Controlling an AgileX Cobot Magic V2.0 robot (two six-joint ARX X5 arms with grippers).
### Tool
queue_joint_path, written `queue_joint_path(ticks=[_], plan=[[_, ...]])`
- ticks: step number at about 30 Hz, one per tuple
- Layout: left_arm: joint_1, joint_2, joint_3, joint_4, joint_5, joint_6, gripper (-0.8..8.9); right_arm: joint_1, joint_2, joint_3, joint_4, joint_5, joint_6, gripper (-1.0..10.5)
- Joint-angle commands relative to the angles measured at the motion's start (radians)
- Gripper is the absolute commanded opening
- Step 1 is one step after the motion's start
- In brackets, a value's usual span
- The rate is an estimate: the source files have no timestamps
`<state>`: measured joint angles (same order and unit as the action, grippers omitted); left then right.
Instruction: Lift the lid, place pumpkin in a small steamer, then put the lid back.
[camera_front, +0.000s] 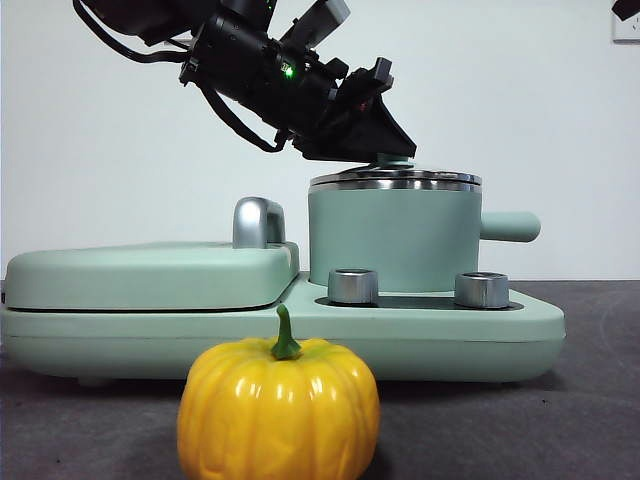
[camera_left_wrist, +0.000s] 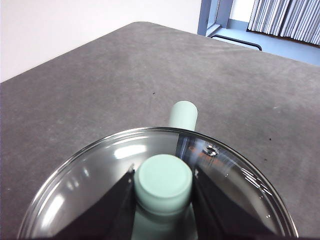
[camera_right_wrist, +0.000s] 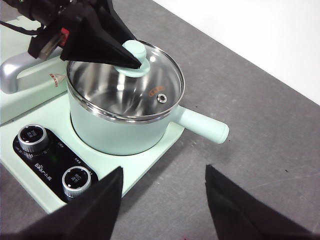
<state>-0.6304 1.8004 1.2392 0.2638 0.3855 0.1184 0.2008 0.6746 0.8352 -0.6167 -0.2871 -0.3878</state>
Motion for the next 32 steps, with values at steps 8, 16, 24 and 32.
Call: queue_joint_path(ticks=[8,16,24,32], plan=[[-0.011,0.003,0.071,0.019,-0.009,-0.004,0.17,0.003,0.003,0.016,0.009,0.0,0.014,2.6],[-0.011,-0.004,0.127,0.012,-0.019,-0.004,0.17,0.003,0.003,0.016,0.009,0.0,0.014,2.6],[-0.003,-0.107,0.147,-0.145,-0.023,-0.014,0.18,0.003,0.003,0.016,0.008,-0.001,0.018,2.6],[0.031,-0.26,0.146,-0.422,-0.059,-0.078,0.18,0.035,0.003,0.016,-0.025,-0.06,0.016,2.8]])
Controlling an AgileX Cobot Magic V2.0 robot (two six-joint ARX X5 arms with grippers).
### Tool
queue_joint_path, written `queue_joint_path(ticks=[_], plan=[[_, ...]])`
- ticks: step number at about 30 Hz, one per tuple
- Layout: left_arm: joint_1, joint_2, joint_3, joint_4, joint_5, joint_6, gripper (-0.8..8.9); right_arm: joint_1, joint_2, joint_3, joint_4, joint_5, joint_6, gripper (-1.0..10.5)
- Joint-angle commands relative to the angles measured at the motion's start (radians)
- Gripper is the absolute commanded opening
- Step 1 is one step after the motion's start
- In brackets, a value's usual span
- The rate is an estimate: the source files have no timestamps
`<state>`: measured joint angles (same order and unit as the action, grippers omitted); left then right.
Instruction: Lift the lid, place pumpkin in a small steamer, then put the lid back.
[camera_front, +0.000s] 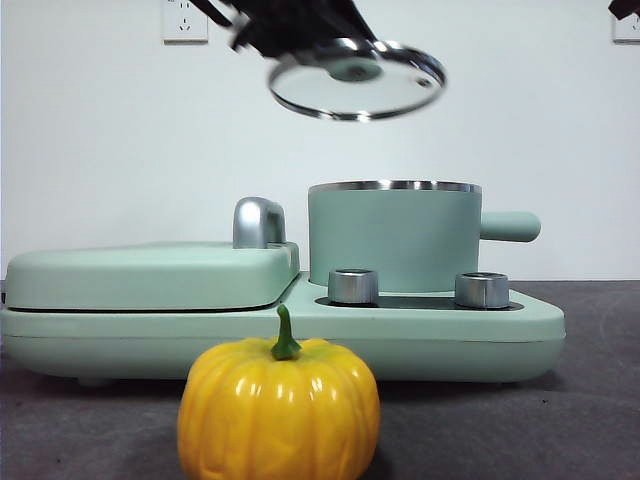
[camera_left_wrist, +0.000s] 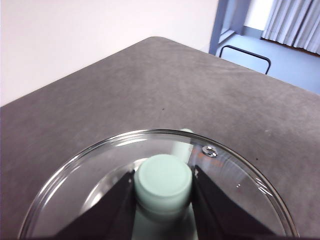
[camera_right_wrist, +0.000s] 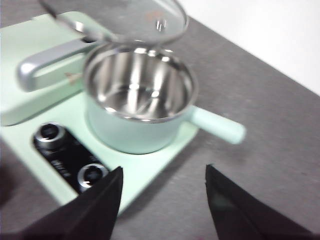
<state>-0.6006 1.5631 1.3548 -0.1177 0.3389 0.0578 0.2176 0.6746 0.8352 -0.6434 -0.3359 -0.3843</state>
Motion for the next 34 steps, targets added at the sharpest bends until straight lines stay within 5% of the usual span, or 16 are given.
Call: queue_joint_path(ticks=[1,7,23,34], plan=[[0.005,-0.037,0.031,-0.069,-0.026,-0.017,0.18,0.029,0.003,0.016,-0.001,-0.012,0.011,3.0],[0.029,-0.117,0.016,-0.24,-0.088,0.001,0.18,0.126,0.005,0.016,-0.025,-0.006,0.012,3.6],[0.078,-0.476,-0.323,-0.261,-0.187,-0.049,0.18,0.441,0.15,0.016,-0.054,-0.004,0.09,3.6],[0.106,-0.64,-0.34,-0.385,-0.265,-0.051,0.18,0.666,0.353,0.016,-0.029,0.023,0.115,3.6]])
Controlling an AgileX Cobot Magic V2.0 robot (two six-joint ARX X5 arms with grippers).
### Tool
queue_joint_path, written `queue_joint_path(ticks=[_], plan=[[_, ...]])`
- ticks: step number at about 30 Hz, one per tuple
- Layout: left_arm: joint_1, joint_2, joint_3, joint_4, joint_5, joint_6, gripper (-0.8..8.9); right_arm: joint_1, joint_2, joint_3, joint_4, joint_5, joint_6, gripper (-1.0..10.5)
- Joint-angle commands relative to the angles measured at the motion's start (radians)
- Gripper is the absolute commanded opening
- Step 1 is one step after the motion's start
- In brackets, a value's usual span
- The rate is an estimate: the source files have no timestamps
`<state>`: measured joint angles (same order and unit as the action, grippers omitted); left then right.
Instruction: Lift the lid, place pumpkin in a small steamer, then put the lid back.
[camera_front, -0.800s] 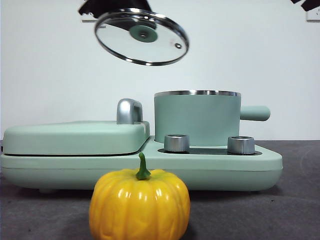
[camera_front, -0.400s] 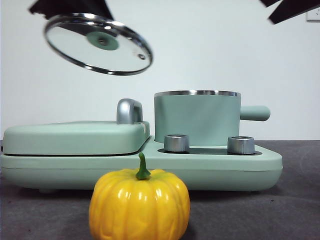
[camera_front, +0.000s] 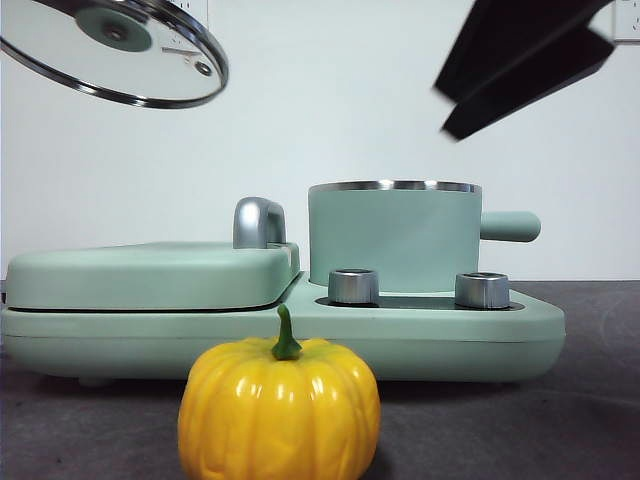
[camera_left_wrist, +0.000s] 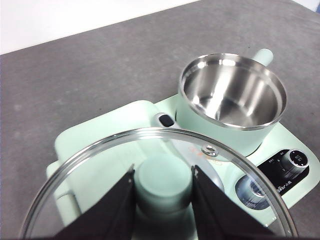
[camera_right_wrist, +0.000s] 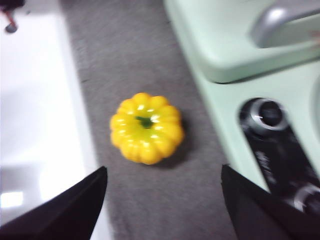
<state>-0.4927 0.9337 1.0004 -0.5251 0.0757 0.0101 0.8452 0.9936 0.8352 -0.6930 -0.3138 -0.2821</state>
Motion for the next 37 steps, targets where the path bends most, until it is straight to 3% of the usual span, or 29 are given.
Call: queue_joint_path(ticks=[1,11,16,21,27,37], plan=[[0.002,-0.017,0.014,0.021,-0.002,-0.003,0.18,0.056,0.052,0.016,0.03,0.001,0.012,3.6],[0.003,-0.025,0.014,0.023,-0.002,-0.003,0.18,0.163,0.208,0.016,0.132,0.034,0.005,3.5],[0.003,-0.025,0.014,0.024,-0.002,-0.003,0.18,0.192,0.266,0.016,0.189,0.035,0.005,2.6],[0.003,-0.025,0.014,0.024,-0.002,-0.003,0.18,0.201,0.312,0.016,0.211,0.087,0.005,2.7],[0.003,-0.025,0.014,0.026,-0.002,-0.003,0.18,0.201,0.358,0.016,0.23,0.086,0.002,4.9],[0.003,-0.025,0.014,0.028,-0.002,0.001,0.18,0.201,0.421,0.016,0.282,0.087,-0.007,4.9]])
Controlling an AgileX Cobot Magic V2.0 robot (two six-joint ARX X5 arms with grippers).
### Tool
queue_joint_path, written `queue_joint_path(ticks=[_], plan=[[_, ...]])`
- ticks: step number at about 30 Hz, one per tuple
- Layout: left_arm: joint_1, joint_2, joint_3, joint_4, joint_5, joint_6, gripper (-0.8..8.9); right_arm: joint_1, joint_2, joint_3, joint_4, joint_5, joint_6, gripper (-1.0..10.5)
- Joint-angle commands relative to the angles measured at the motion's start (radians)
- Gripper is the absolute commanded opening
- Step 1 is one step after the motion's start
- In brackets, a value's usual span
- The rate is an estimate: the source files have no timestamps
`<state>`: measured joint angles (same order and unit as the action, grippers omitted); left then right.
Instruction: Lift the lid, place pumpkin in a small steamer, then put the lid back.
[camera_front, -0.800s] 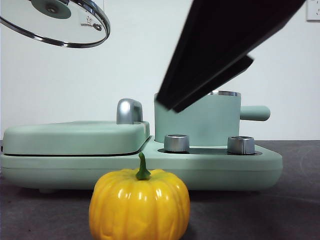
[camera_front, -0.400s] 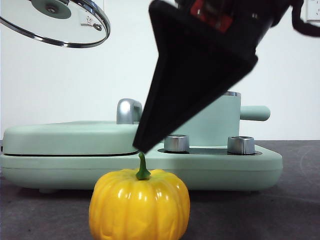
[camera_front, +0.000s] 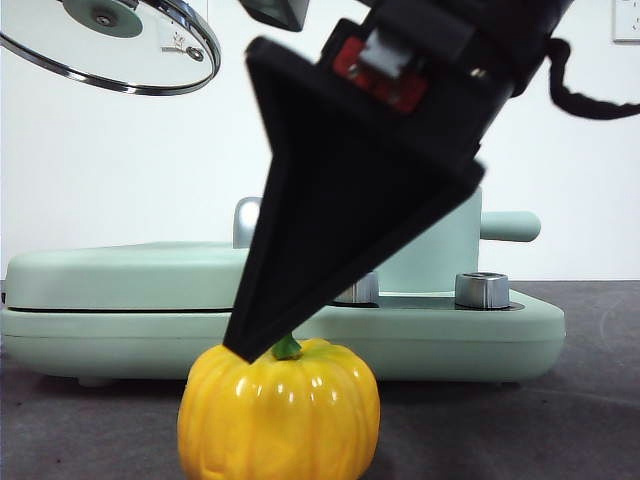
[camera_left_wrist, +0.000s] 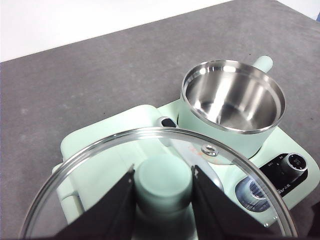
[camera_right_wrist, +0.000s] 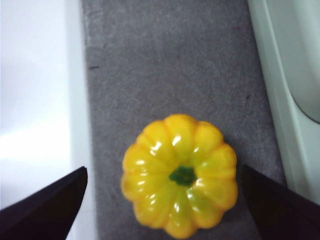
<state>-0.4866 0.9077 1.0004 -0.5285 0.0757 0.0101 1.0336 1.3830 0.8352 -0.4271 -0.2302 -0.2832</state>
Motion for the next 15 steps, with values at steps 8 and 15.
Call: queue_joint_path(ticks=[8,15], plan=[[-0.003,0.001,0.014,0.035,-0.002,0.01,0.18,0.012,0.101,0.016,0.044,0.003,-0.013,4.9],[-0.003,0.001,0.014,0.035,-0.002,0.012,0.18,0.011,0.126,0.016,0.054,0.003,-0.004,3.7]])
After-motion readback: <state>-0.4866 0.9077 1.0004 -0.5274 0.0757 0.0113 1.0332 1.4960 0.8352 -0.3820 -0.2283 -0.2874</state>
